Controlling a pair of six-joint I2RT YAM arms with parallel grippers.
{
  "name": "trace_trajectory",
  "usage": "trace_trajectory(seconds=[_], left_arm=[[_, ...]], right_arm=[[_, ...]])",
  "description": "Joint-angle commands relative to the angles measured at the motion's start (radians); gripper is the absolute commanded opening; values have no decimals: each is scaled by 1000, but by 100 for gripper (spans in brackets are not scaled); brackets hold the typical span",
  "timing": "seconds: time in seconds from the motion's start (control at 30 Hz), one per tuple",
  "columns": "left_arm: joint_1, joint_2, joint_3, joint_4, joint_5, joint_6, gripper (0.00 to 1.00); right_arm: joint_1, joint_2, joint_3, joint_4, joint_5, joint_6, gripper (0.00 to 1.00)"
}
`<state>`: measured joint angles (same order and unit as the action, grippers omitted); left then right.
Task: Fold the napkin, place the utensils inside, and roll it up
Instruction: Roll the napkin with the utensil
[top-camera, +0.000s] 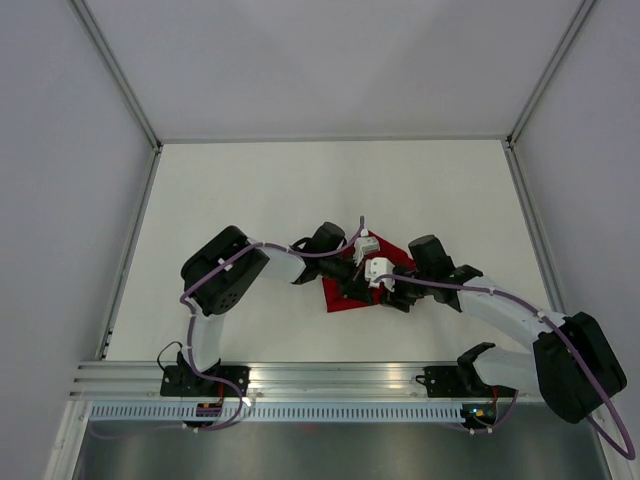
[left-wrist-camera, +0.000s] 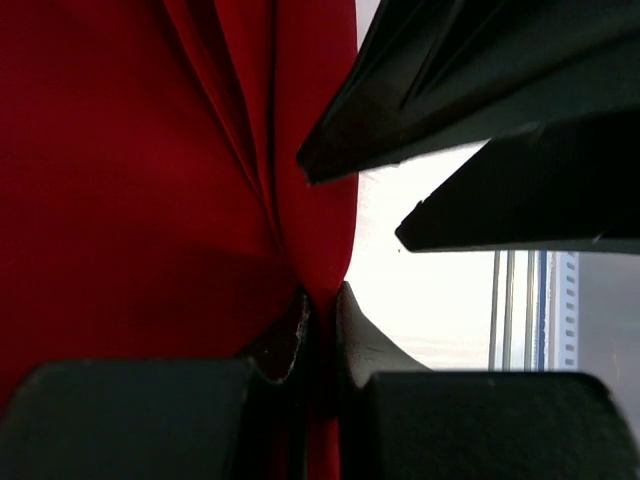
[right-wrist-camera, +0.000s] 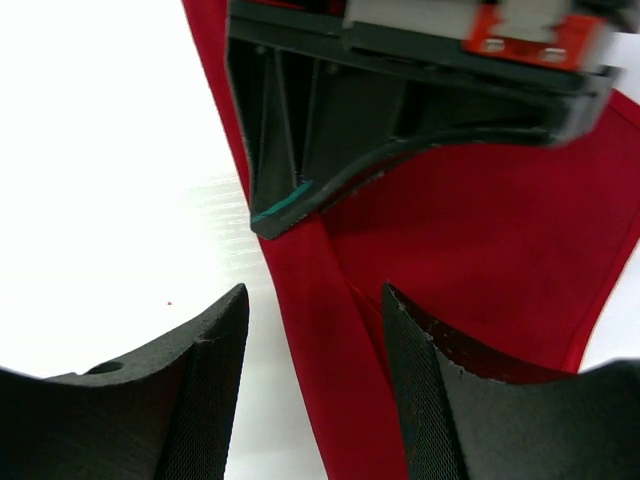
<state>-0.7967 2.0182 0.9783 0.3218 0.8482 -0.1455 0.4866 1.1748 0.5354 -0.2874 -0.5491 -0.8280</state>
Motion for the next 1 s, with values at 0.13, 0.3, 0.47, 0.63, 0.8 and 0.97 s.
trace_trajectory(seconds=[0.13, 0.3, 0.47, 0.63, 0.8, 0.97], left_arm=[[7, 66, 23, -214, -104, -20, 2], [8, 66, 30, -222, -106, -23, 2], [10, 70, 42, -234, -106, -25, 2], [8, 66, 49, -236, -92, -29, 4], [10, 54, 53, -236, -83, -39, 9], [10, 40, 51, -216, -72, -57, 14]], right_arm=[[52, 39, -17, 59, 29, -37, 62], [72, 80, -17, 79, 55, -34, 62], [76, 118, -17, 88, 66, -40, 58], [76, 134, -26, 106, 69, -30, 51], [76, 149, -34, 116, 69, -28, 42], [76, 184, -34, 114, 63, -31, 30]])
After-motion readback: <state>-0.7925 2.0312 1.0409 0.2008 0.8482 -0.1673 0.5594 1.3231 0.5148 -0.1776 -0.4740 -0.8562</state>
